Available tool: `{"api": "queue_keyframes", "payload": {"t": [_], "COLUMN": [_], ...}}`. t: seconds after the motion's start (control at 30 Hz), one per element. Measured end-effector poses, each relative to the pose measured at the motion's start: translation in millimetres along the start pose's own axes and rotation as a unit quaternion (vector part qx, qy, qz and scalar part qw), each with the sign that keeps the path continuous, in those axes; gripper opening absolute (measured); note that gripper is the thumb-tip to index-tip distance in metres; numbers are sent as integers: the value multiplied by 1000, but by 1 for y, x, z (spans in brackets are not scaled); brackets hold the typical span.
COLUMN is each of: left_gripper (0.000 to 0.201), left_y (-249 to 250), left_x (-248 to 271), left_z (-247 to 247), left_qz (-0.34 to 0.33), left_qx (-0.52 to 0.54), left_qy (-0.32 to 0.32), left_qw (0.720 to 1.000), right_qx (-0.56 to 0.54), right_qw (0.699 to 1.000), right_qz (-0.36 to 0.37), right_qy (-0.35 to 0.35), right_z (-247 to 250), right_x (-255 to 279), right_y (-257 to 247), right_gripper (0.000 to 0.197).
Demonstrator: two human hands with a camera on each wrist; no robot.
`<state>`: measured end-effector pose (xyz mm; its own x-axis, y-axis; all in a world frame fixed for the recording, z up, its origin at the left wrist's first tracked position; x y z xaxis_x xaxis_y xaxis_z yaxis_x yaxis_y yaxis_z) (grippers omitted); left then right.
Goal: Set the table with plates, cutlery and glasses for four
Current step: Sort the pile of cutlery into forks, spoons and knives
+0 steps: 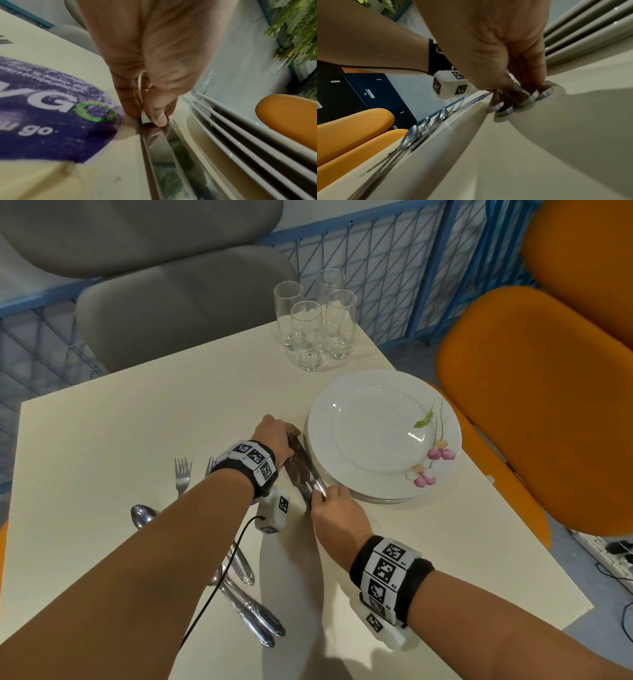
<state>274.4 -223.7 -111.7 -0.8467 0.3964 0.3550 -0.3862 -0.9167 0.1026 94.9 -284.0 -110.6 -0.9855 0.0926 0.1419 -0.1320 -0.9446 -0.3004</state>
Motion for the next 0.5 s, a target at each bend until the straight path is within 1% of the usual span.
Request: {"api": "queue_keyframes", "payload": {"t": [0.1, 0.13, 0.17, 0.2, 0.23, 0.27, 0.3, 0.33, 0.43, 0.5], "left_gripper": [49, 48, 48, 47, 46, 46, 46, 47, 52, 54], "left_y": [1, 1, 1, 1, 0, 0, -1, -2, -2, -1], "left_x": [0, 0, 0, 1, 1, 1, 1, 1, 1, 3], "left_z": [2, 2, 2, 3, 3, 2, 2, 1, 2, 5], "left_qz": [1, 5, 7, 11, 15, 19, 23, 27, 32, 32], "left_qx": [-3, 2, 7, 11, 14, 16, 18, 21, 23, 15], "left_qy": [-3, -4, -4, -4, -3, -2, -1, -1, -9, -14], "left_qw": [1000, 1000, 1000, 1000, 1000, 1000, 1000, 999, 999, 999], "right_qx": [-19, -10, 6, 12, 25, 33, 28, 26, 44, 39], "right_qw": [999, 1000, 999, 997, 996, 996, 997, 997, 997, 998], "right_qz": [-8, -4, 0, 2, 3, 0, -17, -26, -1, -4], "right_qy": [-31, -27, -42, -72, -90, -86, -76, -71, -65, -50], "right_z": [-1, 4, 7, 8, 7, 6, 7, 7, -1, 1], "right_x": [-2, -2, -1, -2, -3, -4, -3, -3, -4, -4], "right_y": [0, -3, -5, -6, -5, -4, -3, -3, -1, -1], "right_gripper": [35, 37, 40, 38, 30, 21, 18, 19, 20, 26]}}
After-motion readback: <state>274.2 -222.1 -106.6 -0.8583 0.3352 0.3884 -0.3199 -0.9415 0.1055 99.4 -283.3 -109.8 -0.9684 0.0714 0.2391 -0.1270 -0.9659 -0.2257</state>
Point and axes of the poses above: each hand's wrist, its own x-axis away from the middle knuckle, its own z-axis out of the back of the hand, y = z × x, the point moved 3 cm from there along -x, towards the middle knuckle, and after that the axes turned 13 degrees about -x, right-handed, at the moved point
